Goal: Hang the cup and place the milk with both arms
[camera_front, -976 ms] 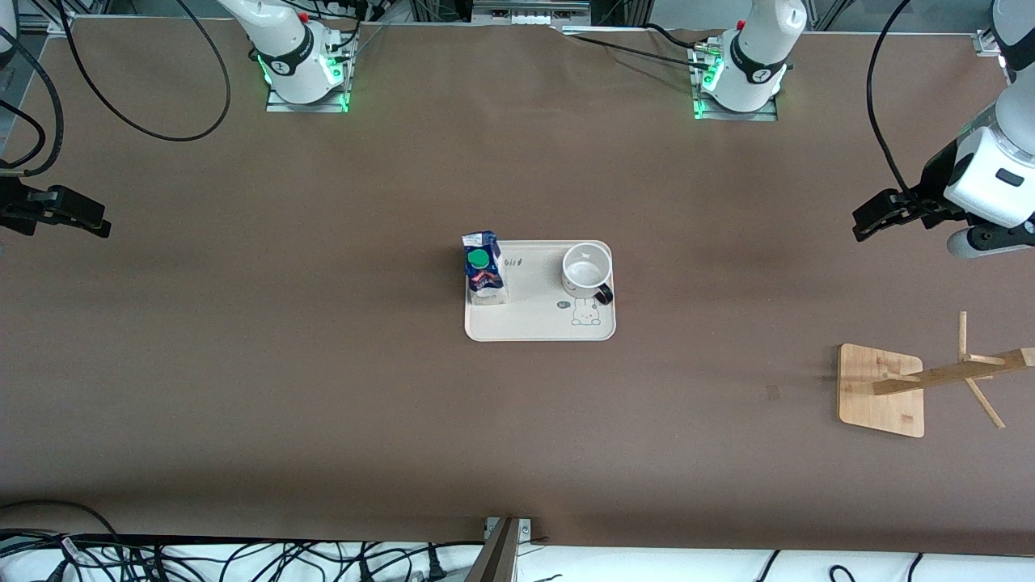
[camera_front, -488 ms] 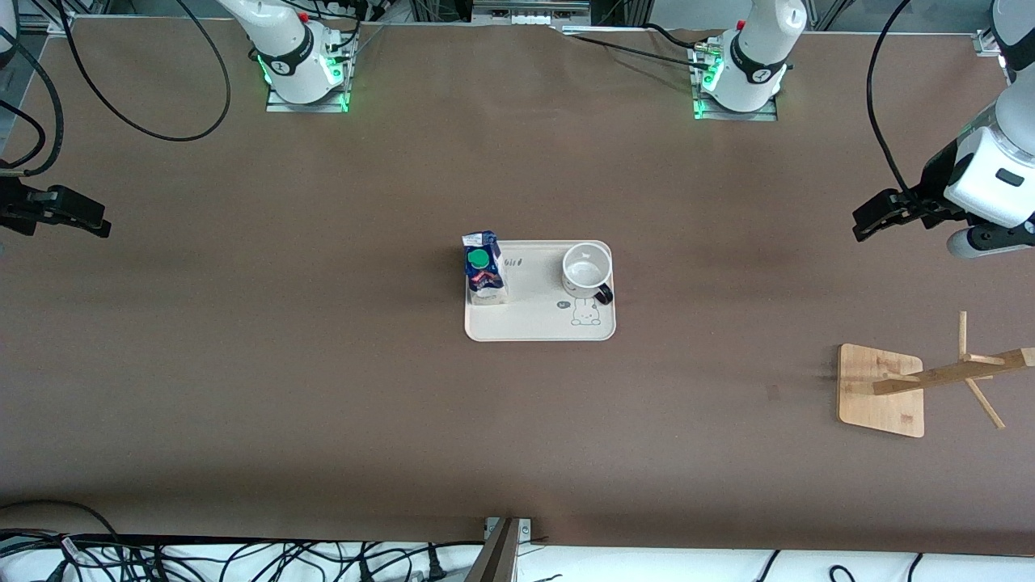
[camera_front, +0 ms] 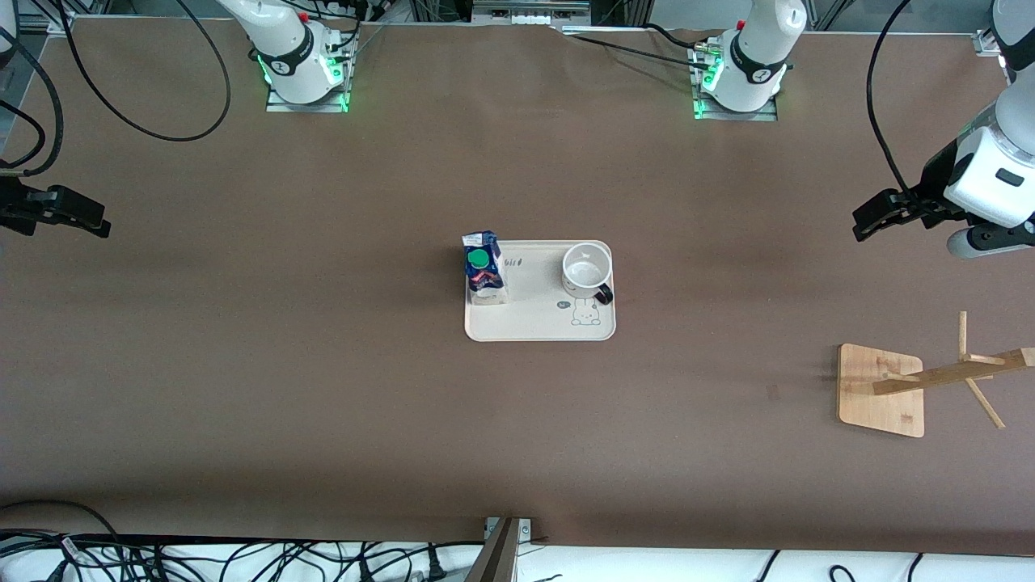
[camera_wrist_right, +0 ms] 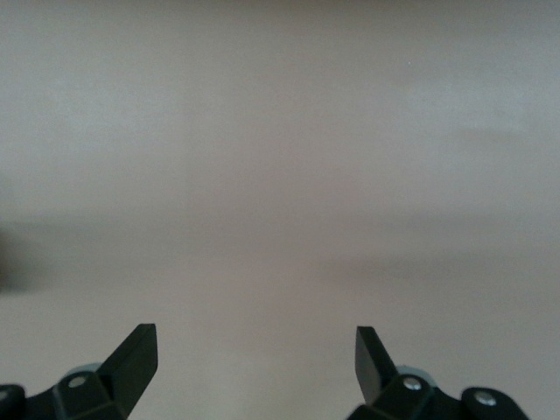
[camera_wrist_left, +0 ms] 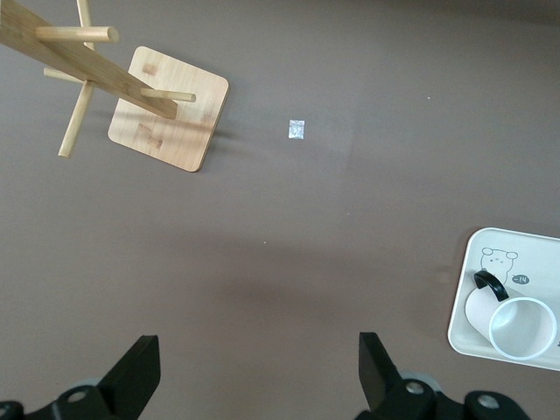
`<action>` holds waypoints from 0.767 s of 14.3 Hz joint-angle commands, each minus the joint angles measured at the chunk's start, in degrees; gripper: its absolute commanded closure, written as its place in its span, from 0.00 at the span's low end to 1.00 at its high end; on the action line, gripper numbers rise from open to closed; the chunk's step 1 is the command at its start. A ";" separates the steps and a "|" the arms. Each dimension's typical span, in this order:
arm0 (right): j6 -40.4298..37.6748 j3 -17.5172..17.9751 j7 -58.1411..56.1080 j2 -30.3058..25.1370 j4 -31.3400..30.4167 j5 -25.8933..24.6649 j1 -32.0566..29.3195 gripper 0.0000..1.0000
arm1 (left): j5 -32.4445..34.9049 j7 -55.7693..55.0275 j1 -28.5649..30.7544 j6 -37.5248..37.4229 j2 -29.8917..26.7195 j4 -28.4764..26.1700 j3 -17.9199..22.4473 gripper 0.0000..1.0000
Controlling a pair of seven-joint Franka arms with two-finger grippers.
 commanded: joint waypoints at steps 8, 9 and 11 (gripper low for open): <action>-0.32 0.20 0.11 0.09 -0.10 -0.02 0.05 0.00 | -0.73 1.45 0.68 -0.42 -1.32 -0.60 -0.57 0.00; -0.41 0.38 0.20 0.18 -0.27 0.06 0.05 0.00 | -0.64 1.45 0.68 -0.42 -1.32 -0.60 -0.57 0.00; -0.76 0.73 0.11 0.61 -0.27 0.33 0.05 0.00 | -0.64 1.54 0.68 -0.42 -1.23 -0.60 -0.66 0.00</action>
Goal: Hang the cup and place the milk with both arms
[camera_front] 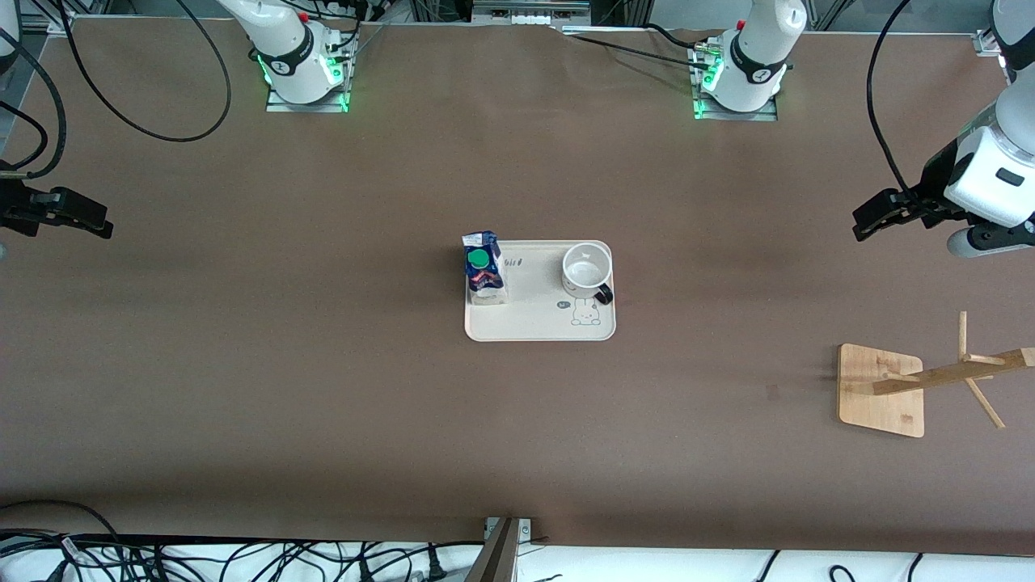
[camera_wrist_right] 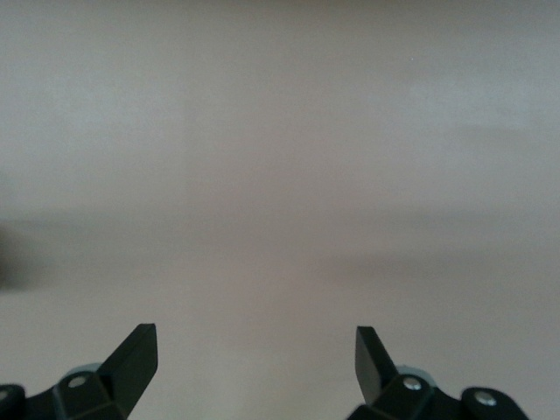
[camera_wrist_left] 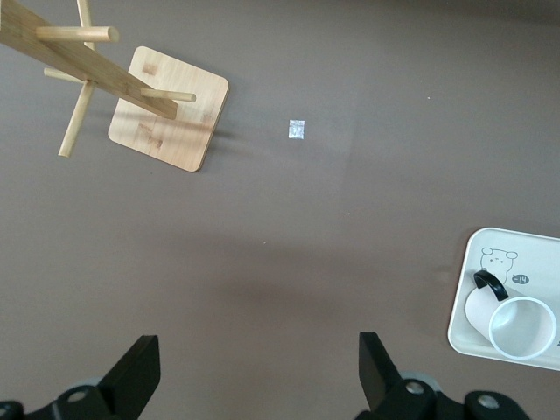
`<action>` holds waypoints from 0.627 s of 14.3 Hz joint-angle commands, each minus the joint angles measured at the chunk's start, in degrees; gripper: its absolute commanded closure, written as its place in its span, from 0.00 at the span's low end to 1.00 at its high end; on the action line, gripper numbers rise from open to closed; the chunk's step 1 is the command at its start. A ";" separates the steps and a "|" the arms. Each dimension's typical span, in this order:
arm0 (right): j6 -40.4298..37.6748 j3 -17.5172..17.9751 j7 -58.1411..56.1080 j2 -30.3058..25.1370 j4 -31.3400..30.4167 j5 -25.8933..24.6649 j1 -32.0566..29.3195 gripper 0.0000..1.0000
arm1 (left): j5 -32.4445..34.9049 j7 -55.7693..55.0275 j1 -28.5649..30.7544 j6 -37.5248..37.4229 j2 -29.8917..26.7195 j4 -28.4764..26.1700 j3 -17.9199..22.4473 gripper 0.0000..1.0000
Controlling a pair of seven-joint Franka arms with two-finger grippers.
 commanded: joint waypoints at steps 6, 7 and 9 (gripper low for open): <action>-0.22 0.56 0.45 0.16 0.01 5.05 0.11 0.00 | -0.72 4.34 0.95 0.58 -0.67 0.11 -0.73 0.00; 0.04 0.65 0.45 0.16 0.01 5.31 0.19 0.00 | -0.72 4.35 1.38 0.76 -0.49 0.10 -0.74 0.00; 0.39 0.56 0.45 0.25 0.01 8.20 0.37 0.00 | -0.72 5.48 1.56 0.68 -0.58 0.02 -0.74 0.00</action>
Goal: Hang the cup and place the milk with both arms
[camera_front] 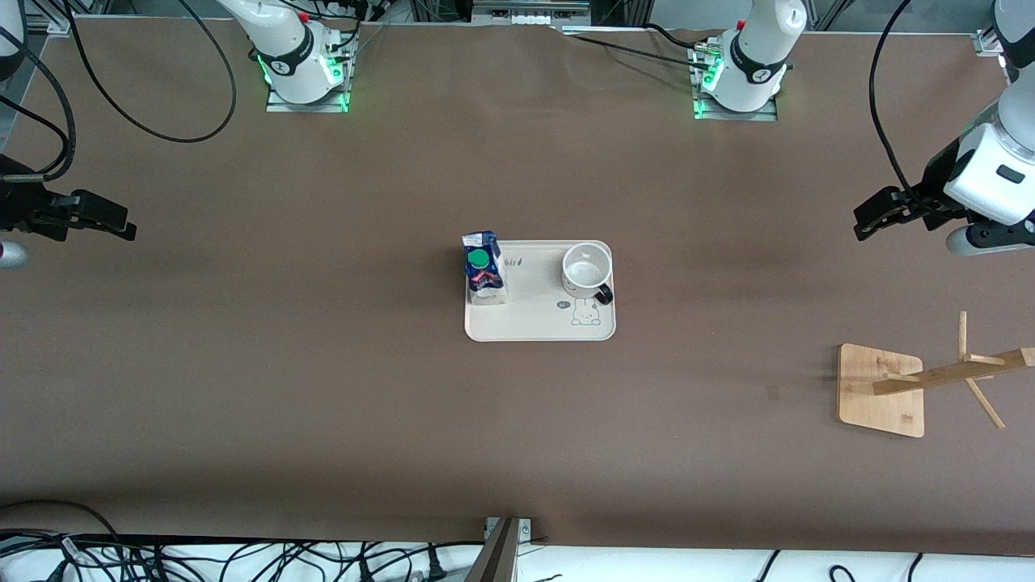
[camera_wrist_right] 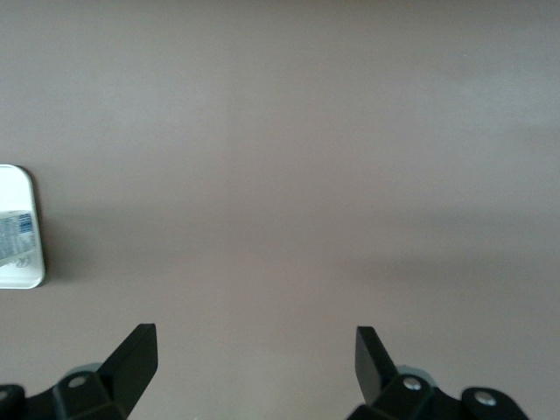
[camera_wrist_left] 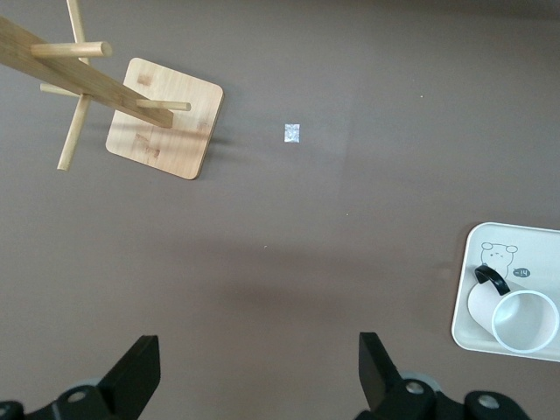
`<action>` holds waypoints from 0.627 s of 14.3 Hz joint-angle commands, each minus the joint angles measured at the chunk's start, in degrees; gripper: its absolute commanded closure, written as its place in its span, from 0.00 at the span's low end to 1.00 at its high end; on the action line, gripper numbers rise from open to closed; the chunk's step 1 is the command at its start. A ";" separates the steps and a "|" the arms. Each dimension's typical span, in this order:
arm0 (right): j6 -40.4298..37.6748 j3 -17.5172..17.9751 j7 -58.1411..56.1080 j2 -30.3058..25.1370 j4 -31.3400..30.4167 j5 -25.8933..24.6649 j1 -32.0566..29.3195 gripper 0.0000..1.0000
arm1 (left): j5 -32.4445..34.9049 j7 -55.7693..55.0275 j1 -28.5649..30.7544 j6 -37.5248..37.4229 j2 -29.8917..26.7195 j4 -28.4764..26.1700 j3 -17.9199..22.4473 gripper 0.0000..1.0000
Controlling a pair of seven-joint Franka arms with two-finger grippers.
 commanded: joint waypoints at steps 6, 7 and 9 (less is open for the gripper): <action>1.80 0.11 0.49 2.45 0.01 5.06 2.38 0.00 | -0.90 6.41 2.28 0.51 -0.92 -0.38 -0.71 0.00; 2.85 0.02 1.01 2.72 -0.08 4.71 3.17 0.00 | -0.90 6.32 2.28 0.51 -0.92 -0.38 -0.71 0.00; 3.82 -0.06 8.44 3.51 -0.08 3.22 7.81 0.00 | -0.99 6.41 2.28 0.51 -1.09 -0.47 -0.97 0.00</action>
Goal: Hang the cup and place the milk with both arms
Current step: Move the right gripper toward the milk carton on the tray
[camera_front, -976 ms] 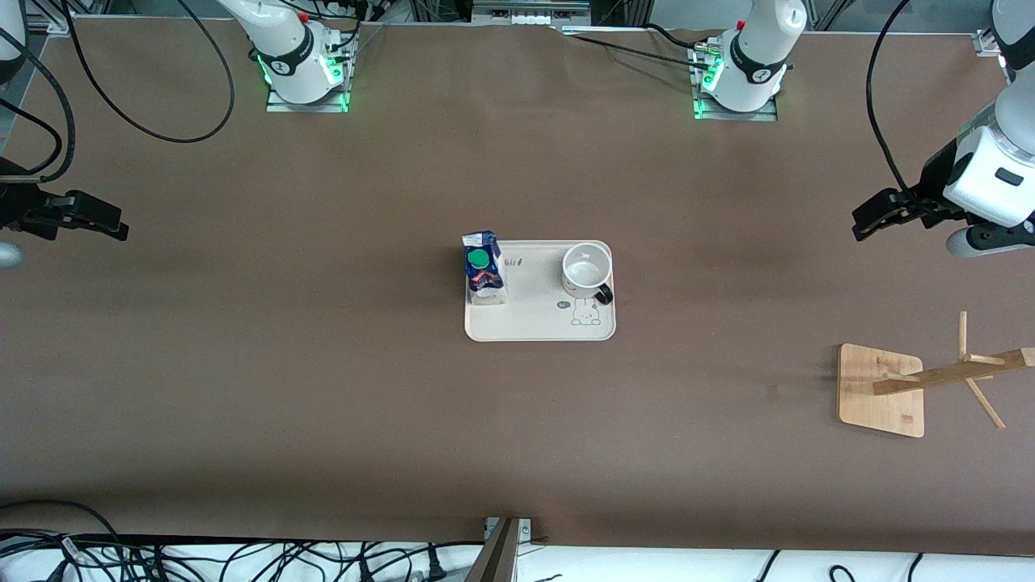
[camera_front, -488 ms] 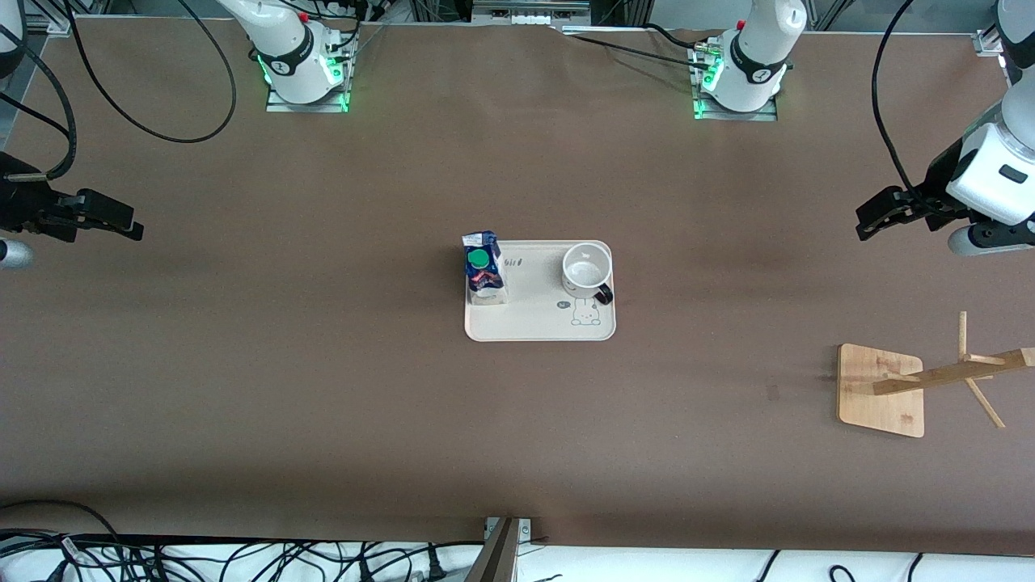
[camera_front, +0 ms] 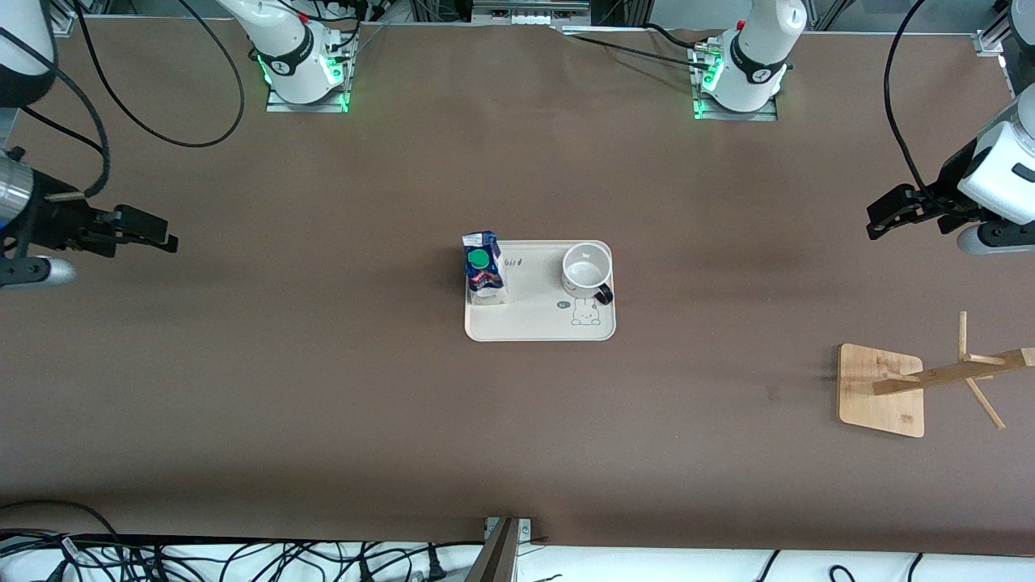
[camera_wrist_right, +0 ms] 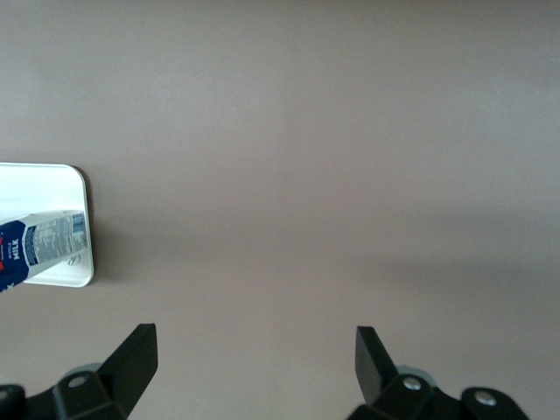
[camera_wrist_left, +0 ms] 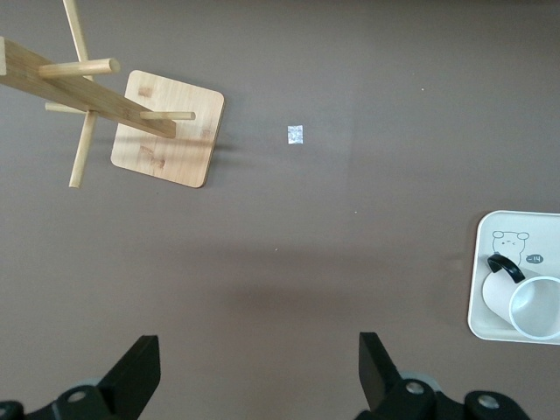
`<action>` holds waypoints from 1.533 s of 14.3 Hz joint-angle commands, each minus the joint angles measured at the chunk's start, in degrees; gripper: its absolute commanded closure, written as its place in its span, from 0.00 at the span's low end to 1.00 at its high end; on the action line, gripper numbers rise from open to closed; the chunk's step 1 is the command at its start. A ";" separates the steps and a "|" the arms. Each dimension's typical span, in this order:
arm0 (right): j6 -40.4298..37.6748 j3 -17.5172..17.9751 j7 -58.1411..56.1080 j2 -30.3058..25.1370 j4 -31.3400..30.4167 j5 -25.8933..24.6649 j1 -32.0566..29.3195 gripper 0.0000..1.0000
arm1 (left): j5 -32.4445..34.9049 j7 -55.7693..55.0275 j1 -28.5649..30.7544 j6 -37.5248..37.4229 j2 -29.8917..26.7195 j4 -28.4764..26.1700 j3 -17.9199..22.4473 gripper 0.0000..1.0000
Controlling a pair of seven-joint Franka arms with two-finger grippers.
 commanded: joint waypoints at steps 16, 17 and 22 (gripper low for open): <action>10.82 -0.06 31.73 10.86 -0.14 -2.79 23.18 0.00 | -0.81 -0.71 1.21 -0.39 -1.08 -0.56 -0.77 0.00; 11.61 -0.06 33.75 11.13 -0.23 -1.92 23.62 0.00 | -0.90 -0.71 1.38 -0.22 -1.08 -0.56 -0.77 0.00; 11.88 -0.06 35.79 11.22 -0.32 5.21 25.02 0.00 | -0.90 -0.80 1.65 0.05 -1.08 -0.74 -1.65 0.00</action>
